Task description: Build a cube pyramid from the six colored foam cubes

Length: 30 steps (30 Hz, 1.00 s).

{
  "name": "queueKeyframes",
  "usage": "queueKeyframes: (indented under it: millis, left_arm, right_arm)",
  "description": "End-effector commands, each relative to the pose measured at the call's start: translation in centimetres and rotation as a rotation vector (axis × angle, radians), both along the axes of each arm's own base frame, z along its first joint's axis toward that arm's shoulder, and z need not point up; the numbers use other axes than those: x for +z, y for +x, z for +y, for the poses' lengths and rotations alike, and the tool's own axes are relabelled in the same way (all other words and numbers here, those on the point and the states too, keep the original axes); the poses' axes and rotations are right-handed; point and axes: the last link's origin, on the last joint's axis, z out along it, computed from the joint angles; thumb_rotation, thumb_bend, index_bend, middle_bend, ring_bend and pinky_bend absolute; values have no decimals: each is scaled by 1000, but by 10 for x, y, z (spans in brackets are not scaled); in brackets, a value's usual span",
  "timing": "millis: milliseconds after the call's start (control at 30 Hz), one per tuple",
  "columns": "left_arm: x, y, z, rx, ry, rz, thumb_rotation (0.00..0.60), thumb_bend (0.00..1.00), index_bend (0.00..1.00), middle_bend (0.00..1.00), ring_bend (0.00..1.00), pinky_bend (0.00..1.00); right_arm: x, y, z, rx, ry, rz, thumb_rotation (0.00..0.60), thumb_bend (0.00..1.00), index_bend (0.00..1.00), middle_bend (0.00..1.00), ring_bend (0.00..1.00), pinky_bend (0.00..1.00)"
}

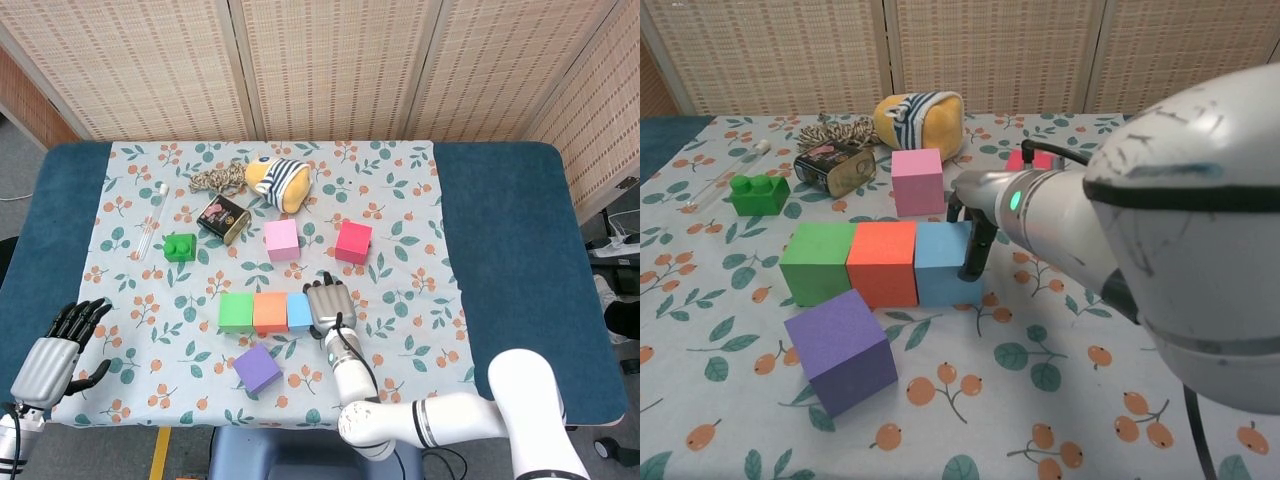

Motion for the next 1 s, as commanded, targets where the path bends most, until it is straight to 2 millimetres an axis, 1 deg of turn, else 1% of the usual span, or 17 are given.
queueKeyframes:
  millis: [33,133,533,733,867,933,967,1000]
  left_arm:
    - [0,0,0,0,0,0,600,355,0,45,0,44]
    - [0,0,0,-1,-1,0,600,354,0,46,0,44]
    - [0,0,0,-1,0,0,600,354,0,46,0,44]
    - [-1,0,0,0,0,2,600,355,0,46,0,45]
    - [-1,0,0,0,0,2,600,355,0,46,0,45]
    - [-1,0,0,0,1,4,600,355,0,46,0,45]
    - [-1,0,0,0,4,7,600,355,0,46,0,45]
    - [-1,0,0,0,4,9,600,354,0,46,0,45]
  right_arm:
    - [1,-1,0,-2,6,-3,600,212,266,108,21,221]
    - [2,-1,0,-3,15,0,600,211,221,91,10,221]
    - [6,-1,-1,-5,27,-11,600,211,113,66,0,216]
    - [12,-3,-2,-7,35,-25,600,212,54,53,0,209]
    - [13,-4,-2,-7,38,-32,600,212,37,46,0,199]
    - [19,-5,-2,10,38,-58,600,211,15,32,0,165]
    - [29,-6,-1,62,24,-66,600,211,8,24,0,147]
    - [34,-10,2,94,24,-75,600,212,2,15,0,128]
